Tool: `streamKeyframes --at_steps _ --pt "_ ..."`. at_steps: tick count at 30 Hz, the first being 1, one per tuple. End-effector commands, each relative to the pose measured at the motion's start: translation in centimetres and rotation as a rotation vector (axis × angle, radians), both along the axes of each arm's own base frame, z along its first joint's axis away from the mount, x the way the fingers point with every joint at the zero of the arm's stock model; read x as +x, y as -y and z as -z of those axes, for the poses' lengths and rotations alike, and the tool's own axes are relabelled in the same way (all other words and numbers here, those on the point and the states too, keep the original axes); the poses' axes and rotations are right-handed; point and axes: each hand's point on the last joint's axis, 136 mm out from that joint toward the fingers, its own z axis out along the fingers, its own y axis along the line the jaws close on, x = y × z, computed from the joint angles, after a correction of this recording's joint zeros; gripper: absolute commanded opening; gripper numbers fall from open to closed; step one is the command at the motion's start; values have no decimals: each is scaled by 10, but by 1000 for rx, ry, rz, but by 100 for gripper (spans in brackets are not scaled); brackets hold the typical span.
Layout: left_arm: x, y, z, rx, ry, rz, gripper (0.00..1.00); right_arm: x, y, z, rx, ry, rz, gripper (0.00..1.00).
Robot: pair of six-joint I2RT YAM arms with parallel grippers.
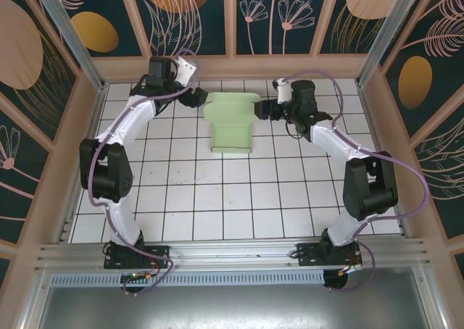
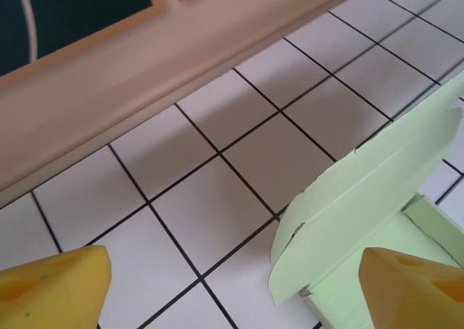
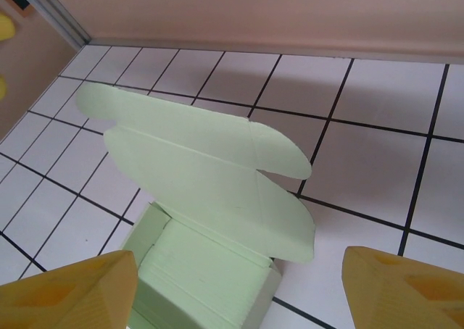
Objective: Fold the paper box
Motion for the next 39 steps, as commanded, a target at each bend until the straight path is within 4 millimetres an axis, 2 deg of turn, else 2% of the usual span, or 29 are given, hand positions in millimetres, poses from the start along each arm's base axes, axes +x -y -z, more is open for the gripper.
streamKeyframes --at_steps 1,5,8,12,17,22,23,33,39 --pt "-17 11 25 0 -140 199 81 -4 2 -26 -9 70 -26 75" --pt "-16 19 37 1 -195 284 78 -8 9 -27 -47 86 -10 75" --pt "-23 23 47 23 -178 373 72 -10 14 -25 -57 84 8 75" --pt "-17 18 61 90 -154 396 59 -17 13 -22 -42 68 5 75" --pt "-15 24 61 77 -137 441 49 -21 21 -20 -56 63 37 75" --pt "-14 26 75 84 -175 479 43 -21 24 -17 -72 47 55 75" --pt "-18 28 77 70 -206 492 41 -21 25 -17 -74 46 60 75" --pt "-22 35 77 27 -227 541 23 -24 31 -8 -106 11 93 74" --pt "-21 36 78 23 -230 543 23 -29 36 -7 -123 16 111 74"
